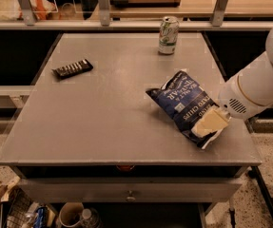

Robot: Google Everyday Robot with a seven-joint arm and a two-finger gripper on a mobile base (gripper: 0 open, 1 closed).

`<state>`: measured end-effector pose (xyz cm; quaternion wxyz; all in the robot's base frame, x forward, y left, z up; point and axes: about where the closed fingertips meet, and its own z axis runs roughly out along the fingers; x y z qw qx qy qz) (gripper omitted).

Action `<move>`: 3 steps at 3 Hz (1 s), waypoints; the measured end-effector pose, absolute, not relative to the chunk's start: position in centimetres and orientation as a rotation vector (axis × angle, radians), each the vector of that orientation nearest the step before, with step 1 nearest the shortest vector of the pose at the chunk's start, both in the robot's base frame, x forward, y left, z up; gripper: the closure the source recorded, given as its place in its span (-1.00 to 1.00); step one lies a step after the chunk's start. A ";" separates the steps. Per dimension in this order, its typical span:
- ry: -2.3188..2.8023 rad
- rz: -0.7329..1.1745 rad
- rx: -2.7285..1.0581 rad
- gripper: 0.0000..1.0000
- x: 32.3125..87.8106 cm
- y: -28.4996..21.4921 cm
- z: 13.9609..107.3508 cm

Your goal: Move blue chip bag near 7up can

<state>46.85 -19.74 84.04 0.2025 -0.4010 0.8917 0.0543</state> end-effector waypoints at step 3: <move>2.431 0.038 -0.911 1.00 50.3 -22.7 87.7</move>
Offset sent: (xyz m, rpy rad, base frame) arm 0.0283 -0.0156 0.0209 0.0405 -0.0901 -0.1353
